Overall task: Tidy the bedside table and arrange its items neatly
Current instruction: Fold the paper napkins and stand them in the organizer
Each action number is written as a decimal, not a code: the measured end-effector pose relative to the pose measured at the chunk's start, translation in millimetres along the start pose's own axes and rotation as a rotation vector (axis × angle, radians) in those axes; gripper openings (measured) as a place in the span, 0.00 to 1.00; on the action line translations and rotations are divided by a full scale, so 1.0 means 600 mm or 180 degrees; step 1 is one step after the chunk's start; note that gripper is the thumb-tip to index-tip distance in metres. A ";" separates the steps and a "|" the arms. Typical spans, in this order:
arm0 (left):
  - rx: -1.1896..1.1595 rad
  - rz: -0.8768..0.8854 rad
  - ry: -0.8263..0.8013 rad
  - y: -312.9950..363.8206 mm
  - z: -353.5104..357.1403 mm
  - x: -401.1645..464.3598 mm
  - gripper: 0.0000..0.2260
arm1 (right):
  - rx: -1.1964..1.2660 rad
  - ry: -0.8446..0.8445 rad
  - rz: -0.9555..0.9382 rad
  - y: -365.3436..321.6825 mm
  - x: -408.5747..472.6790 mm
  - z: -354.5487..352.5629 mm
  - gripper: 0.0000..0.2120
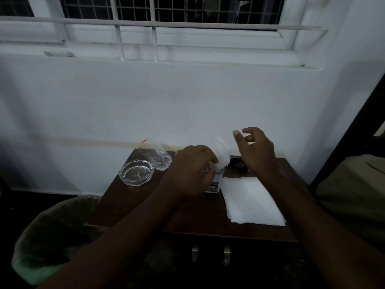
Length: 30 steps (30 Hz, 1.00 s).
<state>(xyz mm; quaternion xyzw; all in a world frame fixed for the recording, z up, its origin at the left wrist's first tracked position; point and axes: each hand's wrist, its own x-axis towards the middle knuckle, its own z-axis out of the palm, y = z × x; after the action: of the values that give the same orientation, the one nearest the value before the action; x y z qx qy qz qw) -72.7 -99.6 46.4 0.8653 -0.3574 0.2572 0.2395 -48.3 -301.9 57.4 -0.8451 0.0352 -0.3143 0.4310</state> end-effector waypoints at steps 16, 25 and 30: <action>-0.0249 0.0045 -0.1005 0.054 0.167 -0.079 0.15 | -0.2170 -0.2124 -0.0217 0.168 -0.002 -0.088 0.15; -0.0342 -0.0150 -0.0682 0.053 0.178 -0.097 0.16 | -0.2222 -0.2026 -0.0239 0.181 -0.005 -0.071 0.14; -0.0321 -0.0124 -0.0632 0.056 0.176 -0.100 0.15 | -0.1850 -0.1904 -0.0318 0.173 0.001 -0.085 0.08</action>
<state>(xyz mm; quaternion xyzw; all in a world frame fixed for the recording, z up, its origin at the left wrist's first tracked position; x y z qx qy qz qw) -105.2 -154.4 -62.4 0.8802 -0.3750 0.1472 0.2511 -54.7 -403.2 1.4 -0.9862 -0.0453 -0.0526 0.1501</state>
